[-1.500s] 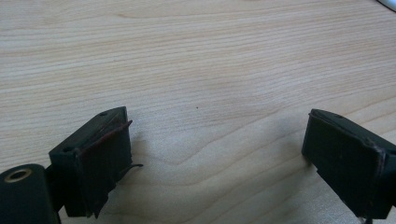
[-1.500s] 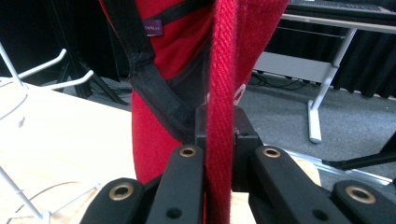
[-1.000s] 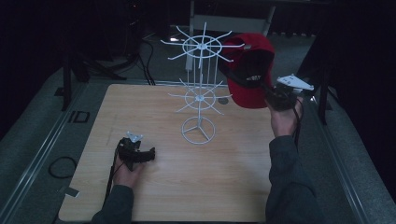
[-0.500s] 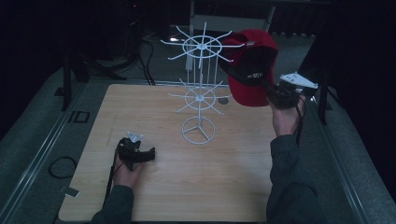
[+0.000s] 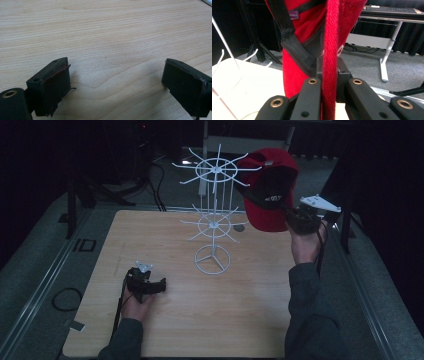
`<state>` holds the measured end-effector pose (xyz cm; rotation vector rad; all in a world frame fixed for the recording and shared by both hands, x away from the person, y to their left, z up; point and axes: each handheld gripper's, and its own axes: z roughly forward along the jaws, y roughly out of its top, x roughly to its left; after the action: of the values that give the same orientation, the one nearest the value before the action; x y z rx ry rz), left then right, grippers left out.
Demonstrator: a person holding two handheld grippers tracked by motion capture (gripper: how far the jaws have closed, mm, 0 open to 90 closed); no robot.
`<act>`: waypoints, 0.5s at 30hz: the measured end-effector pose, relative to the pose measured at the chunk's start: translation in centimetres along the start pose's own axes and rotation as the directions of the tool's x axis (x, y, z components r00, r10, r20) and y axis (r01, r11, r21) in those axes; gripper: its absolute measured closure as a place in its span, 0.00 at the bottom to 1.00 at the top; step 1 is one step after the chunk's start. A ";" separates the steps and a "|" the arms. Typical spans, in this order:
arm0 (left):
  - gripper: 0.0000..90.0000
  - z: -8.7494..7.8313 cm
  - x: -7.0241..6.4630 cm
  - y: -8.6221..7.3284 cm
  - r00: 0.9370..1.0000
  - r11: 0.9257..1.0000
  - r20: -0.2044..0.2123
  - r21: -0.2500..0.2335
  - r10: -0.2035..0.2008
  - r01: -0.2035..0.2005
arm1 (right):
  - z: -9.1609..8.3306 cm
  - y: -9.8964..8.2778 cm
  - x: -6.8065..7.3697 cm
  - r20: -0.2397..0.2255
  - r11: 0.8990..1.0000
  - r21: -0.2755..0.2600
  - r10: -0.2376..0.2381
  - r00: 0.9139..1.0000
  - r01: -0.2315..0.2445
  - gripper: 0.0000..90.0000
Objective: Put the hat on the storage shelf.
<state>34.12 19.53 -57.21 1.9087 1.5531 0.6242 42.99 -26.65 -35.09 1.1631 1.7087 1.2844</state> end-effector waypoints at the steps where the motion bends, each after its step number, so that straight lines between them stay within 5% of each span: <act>1: 0.09 0.0 0.0 0.0 1.000 1.000 0.000 0.000 0.000 0.000 | 0.0 0.0 0.0 0.000 1.000 0.001 0.002 1.000 -0.002 0.96; 15: 0.09 0.0 0.0 0.0 1.000 1.000 0.000 0.001 0.000 0.000 | -0.1 0.5 0.1 0.006 1.000 -0.017 0.006 1.000 -0.006 0.96</act>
<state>34.12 19.53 -57.21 1.9096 1.5532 0.6242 42.98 -26.59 -34.56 1.1624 1.6881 1.2950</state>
